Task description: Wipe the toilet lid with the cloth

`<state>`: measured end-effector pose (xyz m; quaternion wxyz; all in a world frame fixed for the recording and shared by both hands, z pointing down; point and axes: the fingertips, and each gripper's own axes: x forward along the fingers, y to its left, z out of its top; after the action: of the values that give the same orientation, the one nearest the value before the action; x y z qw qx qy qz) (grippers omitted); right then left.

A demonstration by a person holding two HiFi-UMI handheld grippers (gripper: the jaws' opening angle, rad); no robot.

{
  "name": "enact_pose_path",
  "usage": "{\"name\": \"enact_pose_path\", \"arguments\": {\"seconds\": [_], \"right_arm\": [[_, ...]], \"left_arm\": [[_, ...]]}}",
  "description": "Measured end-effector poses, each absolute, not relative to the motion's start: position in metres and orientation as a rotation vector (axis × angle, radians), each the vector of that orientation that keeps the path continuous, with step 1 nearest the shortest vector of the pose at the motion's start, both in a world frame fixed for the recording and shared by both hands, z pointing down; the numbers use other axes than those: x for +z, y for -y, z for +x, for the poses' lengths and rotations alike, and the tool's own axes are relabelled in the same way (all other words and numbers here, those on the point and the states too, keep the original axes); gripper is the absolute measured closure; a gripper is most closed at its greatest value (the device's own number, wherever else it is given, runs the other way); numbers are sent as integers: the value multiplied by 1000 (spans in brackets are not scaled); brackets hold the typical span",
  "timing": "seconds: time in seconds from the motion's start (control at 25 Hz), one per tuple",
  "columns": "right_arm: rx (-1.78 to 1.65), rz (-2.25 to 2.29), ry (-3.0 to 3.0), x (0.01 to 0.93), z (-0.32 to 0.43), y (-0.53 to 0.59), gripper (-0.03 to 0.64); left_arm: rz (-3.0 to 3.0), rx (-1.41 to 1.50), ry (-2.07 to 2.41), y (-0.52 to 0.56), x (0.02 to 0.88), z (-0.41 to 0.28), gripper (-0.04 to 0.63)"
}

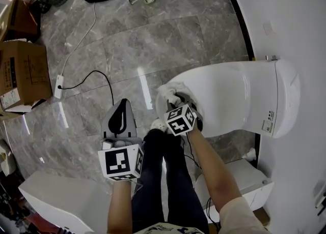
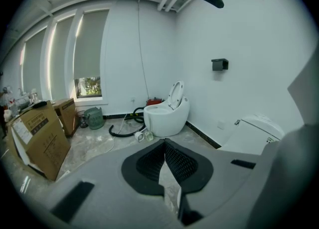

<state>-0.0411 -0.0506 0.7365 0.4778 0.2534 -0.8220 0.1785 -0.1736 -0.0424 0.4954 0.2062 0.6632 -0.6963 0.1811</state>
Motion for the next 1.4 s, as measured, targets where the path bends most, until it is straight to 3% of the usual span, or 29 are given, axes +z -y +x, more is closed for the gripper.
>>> {"name": "enact_pose_path", "arguments": {"seconds": [0.52,1.4], "right_arm": [[369,470,2033,736,-38,13,497],[471,812,1929,727,118,58,497]], "left_arm": [[1864,511,1935,38,493,-169,588],[2002,544,1825,58,487,-101,588]]}}
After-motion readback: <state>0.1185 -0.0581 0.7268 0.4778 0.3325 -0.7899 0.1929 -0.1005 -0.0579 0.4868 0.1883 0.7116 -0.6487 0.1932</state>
